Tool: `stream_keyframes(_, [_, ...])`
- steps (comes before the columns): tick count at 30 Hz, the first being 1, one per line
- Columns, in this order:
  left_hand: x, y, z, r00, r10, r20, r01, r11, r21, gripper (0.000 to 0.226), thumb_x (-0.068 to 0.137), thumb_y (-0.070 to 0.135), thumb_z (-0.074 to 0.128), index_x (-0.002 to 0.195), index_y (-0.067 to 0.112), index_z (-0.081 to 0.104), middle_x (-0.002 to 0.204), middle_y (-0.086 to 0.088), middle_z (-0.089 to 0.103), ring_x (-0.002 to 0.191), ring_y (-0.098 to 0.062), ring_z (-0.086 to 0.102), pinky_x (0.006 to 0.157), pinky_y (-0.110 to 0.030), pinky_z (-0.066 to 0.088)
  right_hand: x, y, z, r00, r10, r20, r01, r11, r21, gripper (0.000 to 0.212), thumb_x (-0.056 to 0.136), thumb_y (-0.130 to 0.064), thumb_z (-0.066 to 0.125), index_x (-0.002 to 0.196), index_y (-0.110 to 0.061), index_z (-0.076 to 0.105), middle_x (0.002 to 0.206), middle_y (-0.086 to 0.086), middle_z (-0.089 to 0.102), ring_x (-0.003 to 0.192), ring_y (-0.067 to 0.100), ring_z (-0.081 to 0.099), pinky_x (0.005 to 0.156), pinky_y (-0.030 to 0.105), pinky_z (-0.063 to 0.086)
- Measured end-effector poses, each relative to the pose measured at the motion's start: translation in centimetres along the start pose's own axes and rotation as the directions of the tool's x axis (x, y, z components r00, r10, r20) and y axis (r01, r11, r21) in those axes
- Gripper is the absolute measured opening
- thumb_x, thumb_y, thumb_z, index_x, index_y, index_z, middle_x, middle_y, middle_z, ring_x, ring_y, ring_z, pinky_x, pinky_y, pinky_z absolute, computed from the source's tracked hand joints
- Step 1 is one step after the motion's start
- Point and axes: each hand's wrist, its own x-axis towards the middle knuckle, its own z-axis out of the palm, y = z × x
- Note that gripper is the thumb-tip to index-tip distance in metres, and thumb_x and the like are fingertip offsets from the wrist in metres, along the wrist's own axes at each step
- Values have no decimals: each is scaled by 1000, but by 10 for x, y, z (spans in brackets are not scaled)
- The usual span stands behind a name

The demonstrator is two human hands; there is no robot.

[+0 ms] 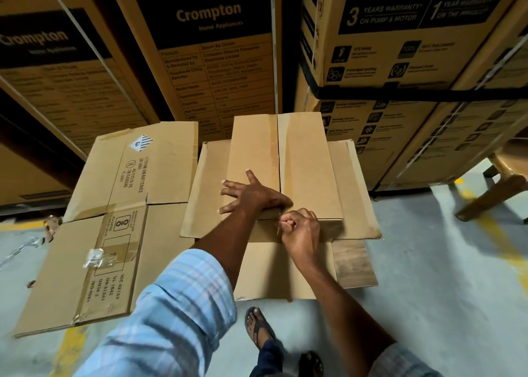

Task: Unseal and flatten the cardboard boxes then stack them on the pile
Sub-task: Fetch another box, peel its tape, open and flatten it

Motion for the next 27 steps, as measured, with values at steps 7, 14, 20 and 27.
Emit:
stream_keyframes(7, [-36,11,1,953,281,-116,-241,931,274,93,74,52,78,146,5,44,144,-29,46,131,-51,46,102,-60,48,-1,-11,-11,998,-67,-5,66,996,-54,16,70,-4,55,71,-2,71,69,12,62,68,30,55,58,32,46])
stream_keyframes(14, [-68,7,5,808,506,-301,-343,820,458,23,87,32,68,98,12,74,95,-5,71,89,-24,70,74,-32,59,2,-7,-16,996,-45,82,52,996,-79,7,77,-4,72,84,-3,75,79,12,65,79,31,60,64,32,46])
stream_keyframes(20, [-78,4,-3,701,654,-283,-425,703,570,19,89,11,69,108,8,71,107,-10,70,100,-27,69,81,-37,57,6,-6,-17,997,-48,62,52,997,-63,7,73,-3,79,77,-1,73,77,15,67,72,35,63,60,36,48])
stream_keyframes(27, [-85,-11,-17,680,652,-335,-455,734,505,13,83,9,72,95,10,69,94,-10,71,85,-27,69,73,-36,56,9,-4,-20,988,-38,149,50,996,-76,10,73,-10,82,80,-7,75,79,11,67,77,33,63,64,26,40])
